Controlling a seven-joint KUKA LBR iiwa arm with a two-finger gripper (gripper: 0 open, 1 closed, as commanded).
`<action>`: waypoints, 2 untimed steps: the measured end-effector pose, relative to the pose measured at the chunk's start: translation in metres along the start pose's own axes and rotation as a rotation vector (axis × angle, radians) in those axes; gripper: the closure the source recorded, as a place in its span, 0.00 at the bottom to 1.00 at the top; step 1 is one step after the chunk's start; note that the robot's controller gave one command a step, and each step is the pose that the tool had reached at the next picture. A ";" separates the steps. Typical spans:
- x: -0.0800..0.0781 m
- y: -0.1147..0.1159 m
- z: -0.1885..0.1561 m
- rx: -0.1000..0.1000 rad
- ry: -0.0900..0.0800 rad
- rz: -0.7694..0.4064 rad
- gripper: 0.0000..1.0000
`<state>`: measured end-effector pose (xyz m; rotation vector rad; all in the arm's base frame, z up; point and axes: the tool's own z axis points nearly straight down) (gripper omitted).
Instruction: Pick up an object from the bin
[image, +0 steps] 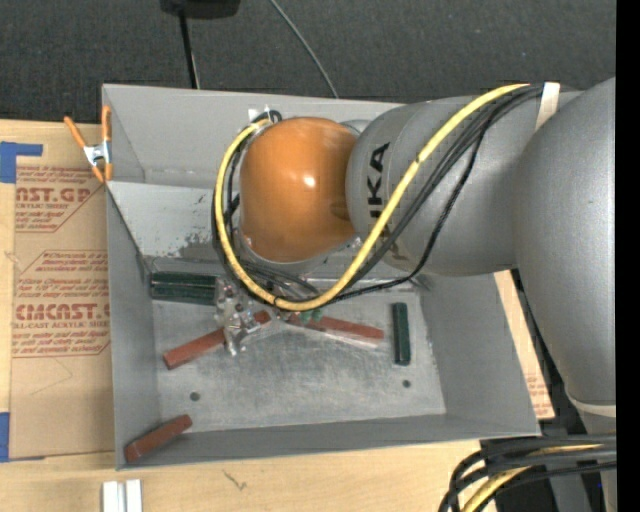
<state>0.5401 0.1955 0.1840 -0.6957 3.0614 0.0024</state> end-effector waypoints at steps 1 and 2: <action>0.000 0.000 0.000 0.000 0.000 0.000 1.00; -0.007 -0.005 -0.027 0.000 0.004 0.008 1.00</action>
Offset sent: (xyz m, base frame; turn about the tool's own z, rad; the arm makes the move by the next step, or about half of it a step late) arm 0.0153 -0.0033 0.0457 0.0138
